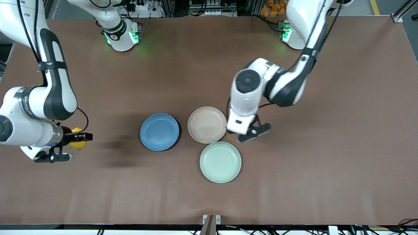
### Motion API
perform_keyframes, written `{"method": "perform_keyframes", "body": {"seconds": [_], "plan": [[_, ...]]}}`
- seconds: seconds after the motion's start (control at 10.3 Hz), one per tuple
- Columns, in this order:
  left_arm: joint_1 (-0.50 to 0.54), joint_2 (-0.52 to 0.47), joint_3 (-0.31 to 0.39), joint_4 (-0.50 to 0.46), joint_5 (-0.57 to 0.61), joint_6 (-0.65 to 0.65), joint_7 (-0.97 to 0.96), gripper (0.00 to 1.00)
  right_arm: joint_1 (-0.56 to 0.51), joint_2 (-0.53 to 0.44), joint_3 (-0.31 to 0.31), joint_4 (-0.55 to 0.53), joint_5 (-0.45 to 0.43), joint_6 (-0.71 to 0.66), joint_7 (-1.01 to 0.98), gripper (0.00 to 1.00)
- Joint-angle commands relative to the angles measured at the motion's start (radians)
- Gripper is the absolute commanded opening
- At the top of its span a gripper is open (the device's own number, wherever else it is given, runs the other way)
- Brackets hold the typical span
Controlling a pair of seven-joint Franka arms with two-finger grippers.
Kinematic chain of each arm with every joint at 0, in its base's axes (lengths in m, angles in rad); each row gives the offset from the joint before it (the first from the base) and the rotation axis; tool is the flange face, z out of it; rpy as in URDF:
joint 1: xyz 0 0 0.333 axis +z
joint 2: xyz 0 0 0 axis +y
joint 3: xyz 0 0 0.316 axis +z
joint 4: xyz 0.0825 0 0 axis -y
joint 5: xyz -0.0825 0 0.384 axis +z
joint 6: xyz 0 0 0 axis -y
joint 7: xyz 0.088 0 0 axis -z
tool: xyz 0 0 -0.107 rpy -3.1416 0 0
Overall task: Pick lemon and lettuce from blue and beige plates
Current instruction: 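Lift the lemon off the blue plate while the left gripper lifts lettuce, then set the lemon on the table while the left gripper sets lettuce down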
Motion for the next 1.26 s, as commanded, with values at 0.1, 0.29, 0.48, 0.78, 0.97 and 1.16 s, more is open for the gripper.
{"method": "perform_keyframes", "body": {"seconds": [0.1,0.29,0.48,0.78,0.97,1.16], "plan": [[0.106,-0.025,-0.005,-0.018,-0.022,-0.029,0.154,0.0,-0.024,-0.167,0.016,-0.325,-0.015,0.197,-0.01,0.28],[0.185,-0.027,-0.006,-0.016,-0.023,-0.048,0.298,0.0,-0.032,-0.19,0.016,-0.462,-0.015,0.337,-0.012,0.28],[0.267,-0.016,-0.006,-0.016,-0.048,-0.051,0.428,0.0,-0.034,-0.184,0.016,-0.522,-0.015,0.423,-0.018,0.28],[0.376,0.023,-0.005,-0.016,-0.048,-0.051,0.675,0.0,-0.037,-0.114,0.016,-0.541,-0.015,0.524,-0.018,0.28],[0.41,0.048,0.0,-0.016,-0.049,-0.049,0.76,0.0,-0.044,-0.062,0.016,-0.548,-0.013,0.601,-0.018,0.28],[0.43,0.068,0.0,-0.018,-0.048,-0.046,0.786,0.0,-0.048,-0.008,0.016,-0.548,-0.012,0.673,-0.017,0.28]]}}
